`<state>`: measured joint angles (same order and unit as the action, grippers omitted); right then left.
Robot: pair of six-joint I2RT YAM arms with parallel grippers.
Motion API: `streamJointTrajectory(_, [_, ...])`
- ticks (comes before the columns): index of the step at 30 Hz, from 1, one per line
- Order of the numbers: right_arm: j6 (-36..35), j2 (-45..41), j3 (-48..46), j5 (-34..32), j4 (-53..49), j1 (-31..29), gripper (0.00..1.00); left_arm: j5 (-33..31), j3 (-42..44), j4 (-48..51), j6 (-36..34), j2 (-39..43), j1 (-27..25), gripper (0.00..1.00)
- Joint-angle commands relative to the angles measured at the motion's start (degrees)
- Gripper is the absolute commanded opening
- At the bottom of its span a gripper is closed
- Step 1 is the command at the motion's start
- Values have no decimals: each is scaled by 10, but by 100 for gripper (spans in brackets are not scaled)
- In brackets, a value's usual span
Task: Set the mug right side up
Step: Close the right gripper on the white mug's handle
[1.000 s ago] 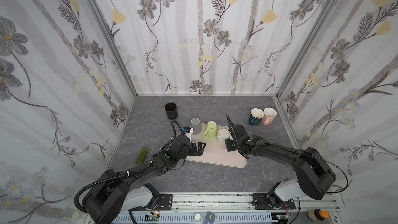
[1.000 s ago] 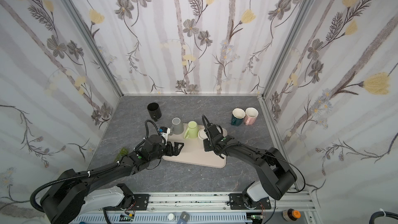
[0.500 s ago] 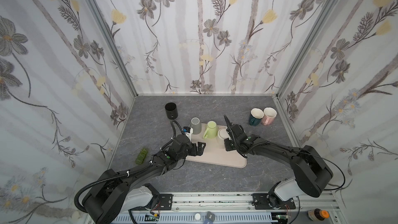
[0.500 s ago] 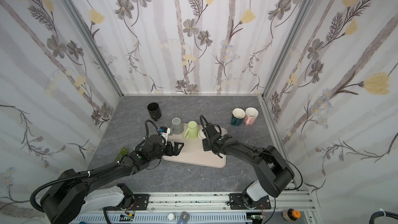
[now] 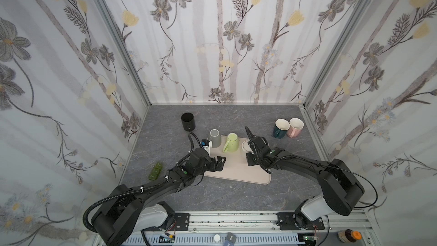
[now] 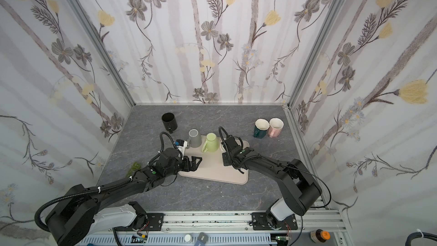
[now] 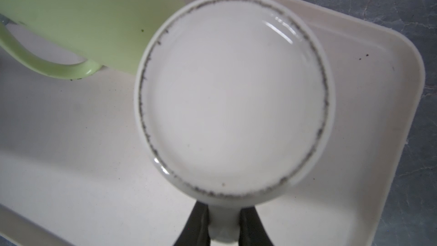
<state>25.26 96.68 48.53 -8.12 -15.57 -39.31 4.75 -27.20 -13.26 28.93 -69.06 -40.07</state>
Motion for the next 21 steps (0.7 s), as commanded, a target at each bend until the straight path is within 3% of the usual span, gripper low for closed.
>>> streamJointTrajectory(1, [9, 6, 8, -19, -6, -1, 20, 3, -1, -16, 2, -3, 0, 100])
streamJointTrajectory(21, [29, 32, 43, -93, -63, 0, 21, 7, 0, -20, 2, -3, 0, 100])
